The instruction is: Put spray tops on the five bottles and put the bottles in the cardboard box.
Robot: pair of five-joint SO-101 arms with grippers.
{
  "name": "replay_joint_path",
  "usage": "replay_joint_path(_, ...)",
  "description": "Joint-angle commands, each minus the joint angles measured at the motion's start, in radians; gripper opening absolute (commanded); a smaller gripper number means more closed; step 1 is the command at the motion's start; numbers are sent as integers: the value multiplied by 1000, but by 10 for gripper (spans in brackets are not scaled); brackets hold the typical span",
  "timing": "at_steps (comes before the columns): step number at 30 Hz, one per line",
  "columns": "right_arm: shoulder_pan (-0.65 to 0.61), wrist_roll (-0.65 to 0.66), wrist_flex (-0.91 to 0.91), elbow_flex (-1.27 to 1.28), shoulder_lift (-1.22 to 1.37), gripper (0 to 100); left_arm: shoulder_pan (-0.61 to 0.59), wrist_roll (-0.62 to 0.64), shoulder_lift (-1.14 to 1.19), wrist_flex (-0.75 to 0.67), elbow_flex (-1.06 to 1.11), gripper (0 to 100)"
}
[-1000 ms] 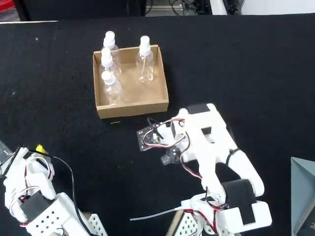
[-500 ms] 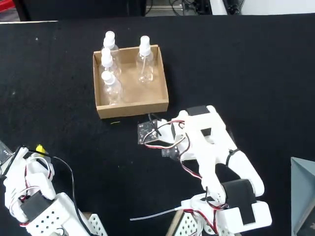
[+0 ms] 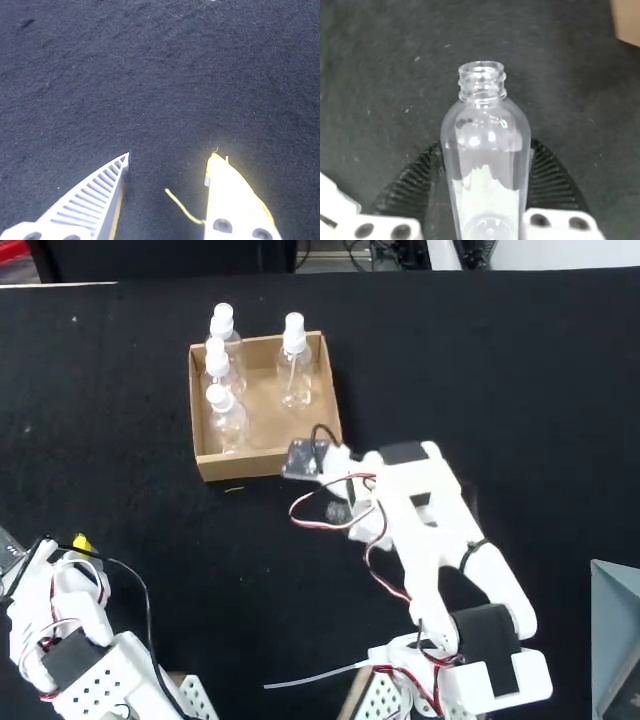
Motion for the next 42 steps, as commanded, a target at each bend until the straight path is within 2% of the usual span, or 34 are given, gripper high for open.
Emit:
replay_joint_path(1,-3,-112,-5,-84,-68,149,7,-6,-14,-6,-4,236)
replay_joint_path(7,-15,-247,18,-117,-68,149,7,-6,-14,-86,-4,236)
replay_joint_path(15,-26,-512,129,-219,-68,149,12,-5,-14,-81,-105,234)
replay_joint_path(18,-26,-572,129,-222,-68,150,33,-5,-14,-81,-142,234)
replay_joint_path(23,-26,-597,121,-225,-68,152,148,-5,-14,-80,-157,231)
replay_joint_path(30,-18,-674,114,-240,-77,149,374,-5,-14,-80,-163,231)
replay_joint_path(42,-15,-675,61,-93,-323,149,648,-5,-14,-77,-226,231)
